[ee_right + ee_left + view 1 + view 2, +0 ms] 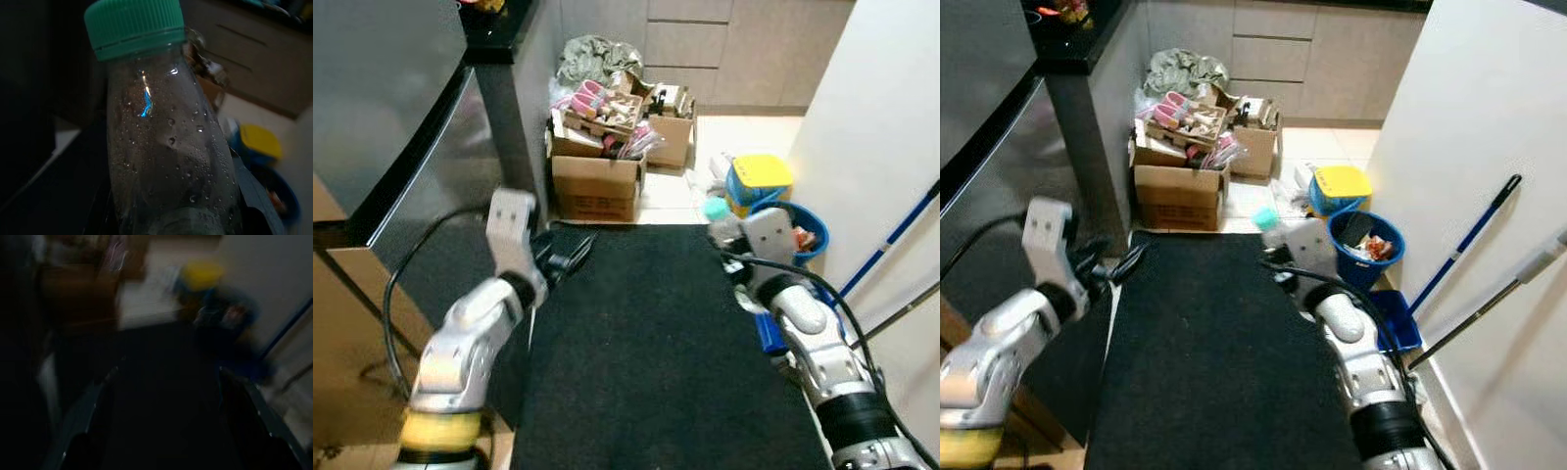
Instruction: Restocking fridge
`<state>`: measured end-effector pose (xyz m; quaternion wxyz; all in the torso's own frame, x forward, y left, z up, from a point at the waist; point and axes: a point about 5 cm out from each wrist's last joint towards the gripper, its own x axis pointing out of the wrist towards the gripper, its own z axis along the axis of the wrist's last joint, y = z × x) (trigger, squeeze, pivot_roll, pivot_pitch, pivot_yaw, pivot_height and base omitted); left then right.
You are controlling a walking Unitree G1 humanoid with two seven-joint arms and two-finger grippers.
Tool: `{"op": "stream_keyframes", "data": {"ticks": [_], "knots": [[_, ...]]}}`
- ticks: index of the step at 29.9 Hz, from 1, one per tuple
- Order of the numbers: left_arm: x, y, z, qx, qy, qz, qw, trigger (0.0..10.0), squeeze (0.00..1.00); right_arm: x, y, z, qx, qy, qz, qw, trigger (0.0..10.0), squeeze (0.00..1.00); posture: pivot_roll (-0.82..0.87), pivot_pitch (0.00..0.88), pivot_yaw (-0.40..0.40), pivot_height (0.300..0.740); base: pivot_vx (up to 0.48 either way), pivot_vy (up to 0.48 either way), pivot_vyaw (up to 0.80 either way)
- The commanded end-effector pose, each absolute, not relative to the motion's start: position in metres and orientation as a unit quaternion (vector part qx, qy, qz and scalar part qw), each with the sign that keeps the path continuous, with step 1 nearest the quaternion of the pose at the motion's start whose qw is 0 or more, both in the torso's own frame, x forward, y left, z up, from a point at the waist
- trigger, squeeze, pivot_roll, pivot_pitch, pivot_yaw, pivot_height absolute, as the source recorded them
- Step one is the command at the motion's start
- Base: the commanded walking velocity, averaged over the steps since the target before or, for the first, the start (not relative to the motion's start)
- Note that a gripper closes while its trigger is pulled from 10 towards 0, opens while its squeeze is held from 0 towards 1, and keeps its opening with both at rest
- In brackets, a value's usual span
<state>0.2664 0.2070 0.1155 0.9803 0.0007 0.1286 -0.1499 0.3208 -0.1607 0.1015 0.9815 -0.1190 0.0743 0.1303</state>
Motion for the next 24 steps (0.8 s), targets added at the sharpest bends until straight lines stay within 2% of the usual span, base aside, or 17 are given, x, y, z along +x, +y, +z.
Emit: {"op": "stream_keyframes", "data": {"ticks": [1, 2, 3, 4, 5, 6, 7, 8, 10, 12, 15, 21, 22, 24], "knots": [[0.256, 0.219, 0.098, 0.044, 0.159, -0.123, 0.979, 10.0, 0.00, 0.320, -0.166, 0.101, -0.119, 0.071, 0.116, 0.984, 10.0, 0.00, 0.01, 0.013, -0.041, 0.740, 0.000, 0.000, 0.00], [0.241, 0.235, 0.077, 0.060, 0.193, -0.085, 0.976, 10.0, 0.00, 0.320, -0.169, 0.100, -0.120, 0.072, 0.111, 0.984, 10.0, 0.00, 0.01, 0.017, -0.037, 0.740, 0.000, 0.000, 0.00], [0.241, 0.235, 0.077, 0.060, 0.193, -0.085, 0.976, 10.0, 0.00, 0.320, -0.169, 0.100, -0.120, 0.072, 0.111, 0.984, 10.0, 0.00, 0.01, 0.017, -0.037, 0.740, 0.000, 0.000, 0.00], [0.225, 0.255, 0.059, 0.080, 0.224, -0.036, 0.971, 4.9, 0.00, 0.319, -0.171, 0.099, -0.120, 0.073, 0.107, 0.984, 10.0, 0.00, 0.01, 0.024, -0.033, 0.740, 0.000, 0.000, 0.00], [0.209, 0.273, 0.045, 0.092, 0.250, 0.008, 0.964, 1.8, 0.00, 0.319, -0.172, 0.099, -0.120, 0.072, 0.102, 0.985, 10.0, 0.00, 0.00, 0.026, -0.030, 0.740, 0.000, 0.000, 0.00], [0.209, 0.273, 0.045, 0.092, 0.250, 0.008, 0.964, 1.8, 0.00, 0.319, -0.172, 0.099, -0.120, 0.072, 0.102, 0.985, 10.0, 0.00, 0.00, 0.026, -0.030, 0.740, 0.000, 0.000, 0.00], [0.195, 0.291, 0.035, 0.099, 0.274, 0.047, 0.956, 0.0, 0.00, 0.318, -0.173, 0.099, -0.119, 0.072, 0.099, 0.985, 10.0, 0.00, 0.01, 0.030, -0.030, 0.740, 0.000, 0.000, 0.00], [0.195, 0.291, 0.035, 0.099, 0.274, 0.047, 0.956, 0.0, 0.00, 0.318, -0.173, 0.099, -0.119, 0.072, 0.099, 0.985, 10.0, 0.00, 0.01, 0.030, -0.030, 0.740, 0.000, 0.000, 0.00], [0.169, 0.319, 0.022, 0.106, 0.314, 0.103, 0.938, 0.0, 0.00, 0.317, -0.175, 0.098, -0.119, 0.072, 0.095, 0.986, 10.0, 0.00, 0.01, 0.035, -0.030, 0.740, 0.000, 0.000, 0.00], [0.161, 0.328, 0.019, 0.107, 0.325, 0.119, 0.932, 0.0, 0.00, 0.317, -0.176, 0.098, -0.120, 0.072, 0.094, 0.986, 10.0, 0.00, 0.01, 0.035, -0.030, 0.740, 0.000, 0.000, 0.00], [0.142, 0.355, 0.019, 0.117, 0.349, 0.147, 0.918, 0.0, 0.00, 0.317, -0.176, 0.097, -0.120, 0.073, 0.094, 0.986, 10.0, 0.00, 0.02, 0.042, -0.037, 0.740, 0.000, 0.000, 0.00], [0.139, 0.365, 0.022, 0.122, 0.349, 0.153, 0.916, 0.0, 0.00, 0.317, -0.176, 0.097, -0.120, 0.073, 0.094, 0.986, 10.0, 0.00, 0.02, 0.042, -0.037, 0.740, 0.000, 0.000, 0.00], [0.158, 0.379, 0.040, 0.117, 0.315, 0.149, 0.930, 10.0, 0.00, 0.318, -0.170, 0.100, -0.120, 0.065, 0.106, 0.985, 10.0, 0.00, 0.03, 0.049, -0.043, 0.740, 0.000, 0.000, 0.00], [0.169, 0.389, 0.053, 0.120, 0.291, 0.147, 0.938, 10.0, 0.00, 0.319, -0.164, 0.103, -0.119, 0.056, 0.115, 0.985, 10.0, 0.00, 0.03, 0.051, -0.041, 0.740, 0.000, 0.000, 0.00]]}}
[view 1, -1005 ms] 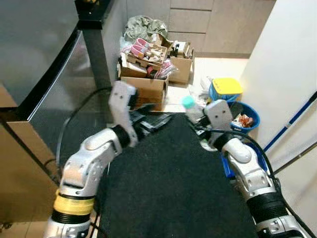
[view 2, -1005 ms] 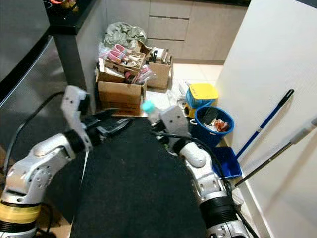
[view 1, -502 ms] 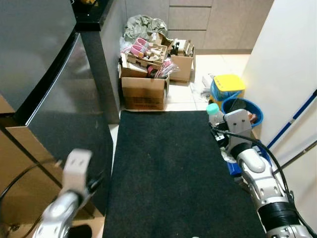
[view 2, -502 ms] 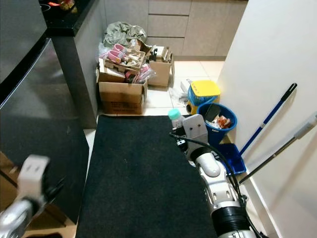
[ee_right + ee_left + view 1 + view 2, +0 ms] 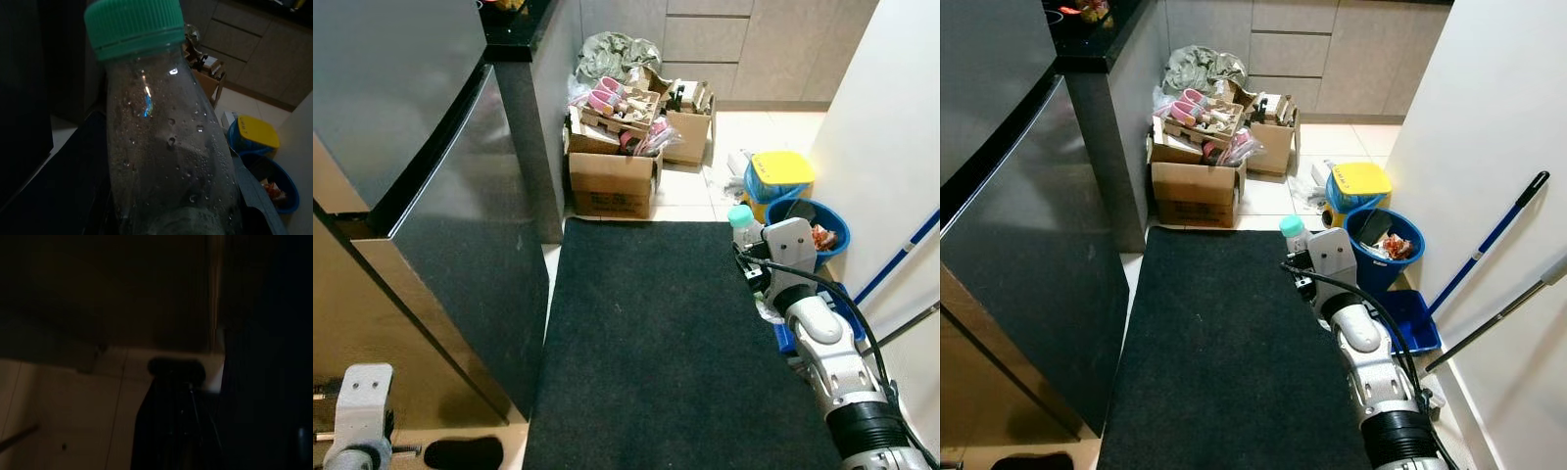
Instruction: Restocking fridge
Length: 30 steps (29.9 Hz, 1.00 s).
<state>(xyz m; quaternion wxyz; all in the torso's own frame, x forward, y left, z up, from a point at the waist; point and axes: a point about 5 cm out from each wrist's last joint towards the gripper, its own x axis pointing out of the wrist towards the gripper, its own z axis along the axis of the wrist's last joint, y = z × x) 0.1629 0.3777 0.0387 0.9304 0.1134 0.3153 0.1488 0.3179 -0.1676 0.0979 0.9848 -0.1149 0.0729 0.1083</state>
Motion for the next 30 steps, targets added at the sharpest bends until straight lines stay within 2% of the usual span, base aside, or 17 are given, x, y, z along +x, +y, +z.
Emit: {"op": "stream_keyframes", "data": {"ticks": [1, 7, 16, 30], "knots": [[0.169, 0.389, 0.053, 0.120, 0.291, 0.147, 0.938, 10.0, 0.00, 0.319, -0.164, 0.103, -0.119, 0.056, 0.115, 0.985, 10.0, 0.00, 0.03, 0.051, -0.041, 0.740, 0.000, 0.000, 0.00], [0.176, 0.402, 0.072, 0.110, 0.256, 0.140, 0.950, 10.0, 0.00, 0.319, -0.160, 0.107, -0.117, 0.048, 0.123, 0.984, 10.0, 0.00, 0.04, 0.063, -0.048, 0.740, 0.000, 0.000, 0.00], [0.199, 0.399, 0.099, 0.068, 0.214, 0.036, 0.974, 10.0, 0.00, 0.322, -0.152, 0.113, -0.119, 0.038, 0.139, 0.982, 10.0, 0.00, 0.03, 0.087, -0.058, 0.740, 0.000, 0.000, 0.00], [0.222, 0.394, 0.117, 0.058, 0.165, 0.020, 0.984, 10.0, 0.00, 0.321, -0.150, 0.117, -0.120, 0.035, 0.144, 0.982, 10.0, 0.00, 0.03, 0.111, -0.072, 0.740, 0.000, 0.000, 0.00]]}}
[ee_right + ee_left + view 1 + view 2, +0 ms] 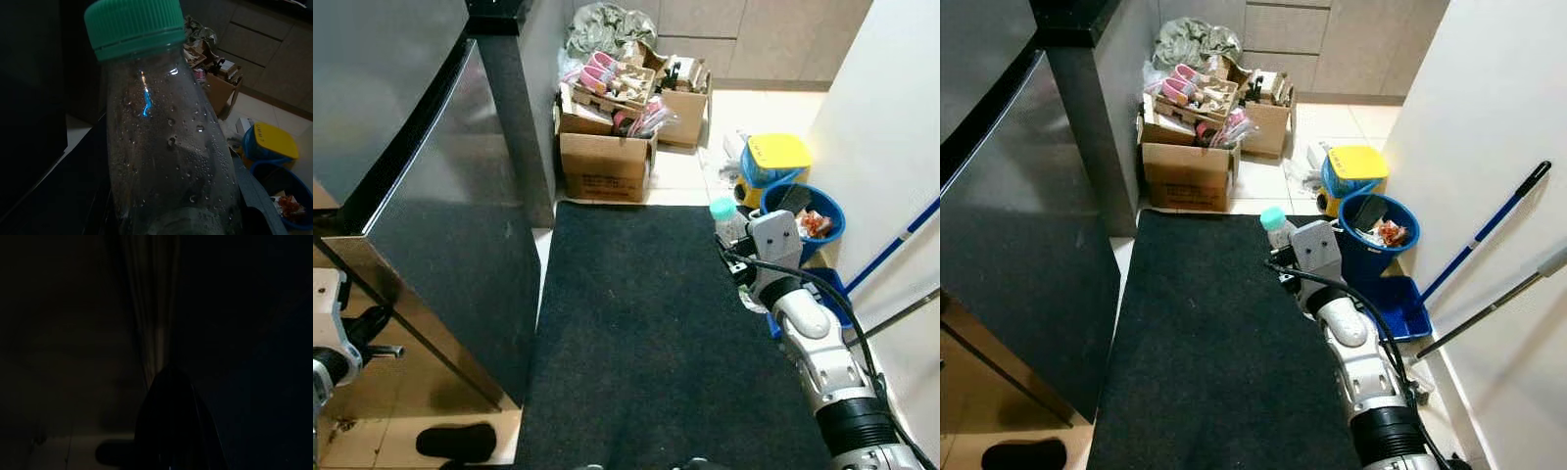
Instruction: Restocking fridge
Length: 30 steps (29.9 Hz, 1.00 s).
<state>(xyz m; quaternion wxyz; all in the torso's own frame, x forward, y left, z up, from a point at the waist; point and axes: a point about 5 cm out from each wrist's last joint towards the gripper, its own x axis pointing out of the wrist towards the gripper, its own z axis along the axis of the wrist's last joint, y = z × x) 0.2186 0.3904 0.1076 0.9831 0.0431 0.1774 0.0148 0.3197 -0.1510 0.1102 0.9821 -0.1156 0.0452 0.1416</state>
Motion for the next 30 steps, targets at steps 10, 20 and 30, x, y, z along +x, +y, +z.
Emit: {"op": "stream_keyframes", "data": {"ticks": [10, 20, 30], "knots": [[0.232, 0.396, 0.128, 0.073, 0.129, 0.049, 0.988, 10.0, 0.00, 0.320, -0.149, 0.118, -0.120, 0.033, 0.147, 0.981, 10.0, 0.00, 0.02, 0.118, -0.074, 0.740, 0.000, 0.000, 0.00], [0.246, 0.379, 0.125, 0.058, 0.107, 0.040, 0.992, 10.0, 0.00, 0.320, -0.148, 0.118, -0.122, 0.034, 0.152, 0.980, 10.0, 0.00, 0.02, 0.120, -0.085, 0.740, 0.000, 0.000, 0.00], [0.251, 0.364, 0.117, 0.033, 0.102, 0.007, 0.994, 10.0, 1.00, 0.318, -0.148, 0.118, -0.124, 0.035, 0.154, 0.980, 10.0, 0.00, 0.02, 0.116, -0.088, 0.740, 0.000, 0.000, 0.00]]}}
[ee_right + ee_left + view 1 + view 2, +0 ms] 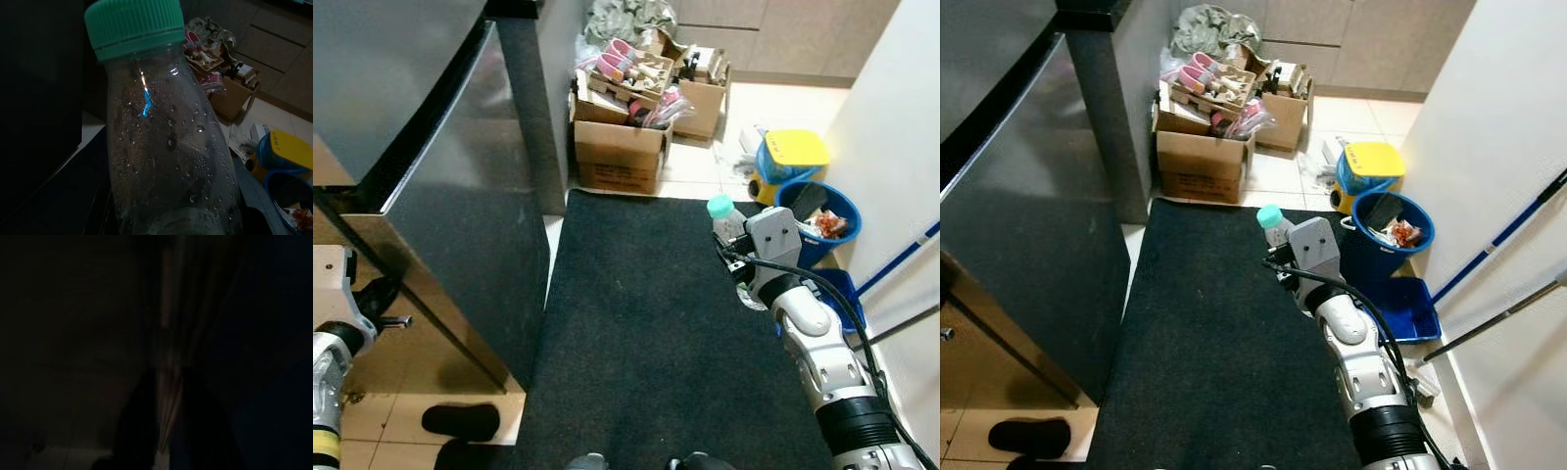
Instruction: Restocking fridge
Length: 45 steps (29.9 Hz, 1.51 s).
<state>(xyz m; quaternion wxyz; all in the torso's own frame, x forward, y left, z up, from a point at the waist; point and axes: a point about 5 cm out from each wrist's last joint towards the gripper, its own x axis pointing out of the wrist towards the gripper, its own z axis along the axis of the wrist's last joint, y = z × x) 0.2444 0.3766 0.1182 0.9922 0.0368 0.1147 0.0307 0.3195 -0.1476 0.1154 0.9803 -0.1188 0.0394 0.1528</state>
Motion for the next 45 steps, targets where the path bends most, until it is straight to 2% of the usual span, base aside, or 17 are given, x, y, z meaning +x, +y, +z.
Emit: {"op": "stream_keyframes", "data": {"ticks": [1, 3, 4, 13, 15, 16, 17, 19, 20, 22, 23, 26, 33, 35, 37, 41, 45], "knots": [[0.252, 0.361, 0.116, 0.031, 0.103, -0.002, 0.994, 10.0, 1.00, 0.319, -0.148, 0.118, -0.124, 0.035, 0.154, 0.980, 10.0, 0.00, 0.02, 0.111, -0.089, 0.740, 0.000, 0.000, 0.00], [0.252, 0.358, 0.115, 0.031, 0.104, -0.009, 0.994, 10.0, 1.00, 0.319, -0.148, 0.118, -0.124, 0.035, 0.155, 0.980, 10.0, 0.00, 0.02, 0.111, -0.089, 0.740, 0.000, 0.000, 0.00], [0.253, 0.351, 0.113, 0.026, 0.107, -0.028, 0.994, 10.0, 0.00, 0.319, -0.148, 0.118, -0.125, 0.035, 0.155, 0.979, 10.0, 0.00, 0.01, 0.107, -0.091, 0.740, 0.000, 0.000, 0.00], [0.266, 0.293, 0.105, -0.018, 0.089, -0.121, 0.988, 10.0, 0.00, 0.319, -0.156, 0.122, -0.125, 0.030, 0.140, 0.982, 10.0, 0.00, 0.01, 0.099, -0.099, 0.740, 0.000, 0.000, 0.00], [0.274, 0.236, 0.103, -0.062, 0.072, -0.195, 0.976, 10.0, 0.00, 0.322, -0.171, 0.129, -0.129, 0.022, 0.106, 0.986, 10.0, 0.00, 0.00, 0.091, -0.102, 0.740, 0.000, 0.000, 0.00], [0.277, 0.183, 0.104, -0.102, 0.061, -0.268, 0.956, 10.0, 0.00, 0.324, -0.185, 0.135, -0.133, 0.015, 0.076, 0.988, 10.0, 0.00, -0.01, 0.082, -0.115, 0.740, 0.000, 0.000, 0.00], [0.277, 0.183, 0.104, -0.102, 0.061, -0.268, 0.956, 10.0, 0.00, 0.324, -0.185, 0.135, -0.133, 0.015, 0.076, 0.988, 10.0, 0.00, -0.01, 0.082, -0.115, 0.740, 0.000, 0.000, 0.00], [0.278, 0.132, 0.104, -0.135, 0.063, -0.346, 0.926, 10.0, 0.00, 0.326, -0.197, 0.140, -0.138, 0.011, 0.051, 0.989, 10.0, 0.00, -0.01, 0.078, -0.121, 0.740, 0.000, 0.000, 0.00], [0.278, 0.132, 0.104, -0.135, 0.063, -0.346, 0.926, 10.0, 0.00, 0.326, -0.197, 0.140, -0.138, 0.011, 0.051, 0.989, 10.0, 0.00, -0.01, 0.078, -0.121, 0.740, 0.000, 0.000, 0.00], [0.270, 0.083, 0.107, -0.145, 0.069, -0.439, 0.884, 10.0, 0.00, 0.328, -0.207, 0.144, -0.143, 0.008, 0.029, 0.989, 10.0, 0.00, -0.03, 0.073, -0.124, 0.740, 0.000, 0.000, 0.00], [0.265, 0.071, 0.109, -0.145, 0.070, -0.470, 0.868, 10.0, 0.00, 0.329, -0.210, 0.146, -0.145, 0.006, 0.022, 0.989, 10.0, 0.00, -0.03, 0.073, -0.124, 0.740, 0.000, 0.000, 0.00], [0.263, 0.071, 0.111, -0.144, 0.076, -0.485, 0.859, 10.0, 0.00, 0.329, -0.212, 0.148, -0.145, 0.005, 0.017, 0.989, 10.0, 0.00, -0.03, 0.072, -0.122, 0.740, 0.000, 0.000, 0.00], [0.272, 0.114, 0.105, -0.128, 0.098, -0.406, 0.899, 10.0, 0.00, 0.325, -0.208, 0.139, -0.144, 0.017, 0.018, 0.989, 10.0, 0.00, -0.02, 0.081, -0.119, 0.740, 0.000, 0.000, 0.00], [0.271, 0.149, 0.092, -0.093, 0.125, -0.342, 0.927, 10.0, 0.00, 0.324, -0.197, 0.131, -0.135, 0.024, 0.031, 0.990, 10.0, 0.00, -0.01, 0.085, -0.114, 0.740, 0.000, 0.000, 0.00], [0.271, 0.158, 0.087, -0.080, 0.134, -0.318, 0.935, 10.0, 0.00, 0.324, -0.194, 0.130, -0.133, 0.025, 0.034, 0.990, 10.0, 0.00, 0.00, 0.087, -0.112, 0.740, 0.000, 0.000, 0.00], [0.274, 0.190, 0.069, -0.037, 0.162, -0.198, 0.966, 10.0, 0.00, 0.324, -0.186, 0.129, -0.127, 0.022, 0.044, 0.991, 10.0, 0.00, 0.00, 0.086, -0.106, 0.740, 0.000, 0.000, 0.00], [0.267, 0.206, 0.056, 0.010, 0.183, -0.144, 0.972, 10.0, 0.00, 0.325, -0.180, 0.132, -0.119, 0.011, 0.055, 0.991, 10.0, 0.00, 0.00, 0.088, -0.107, 0.740, 0.000, 0.000, 0.00]]}}
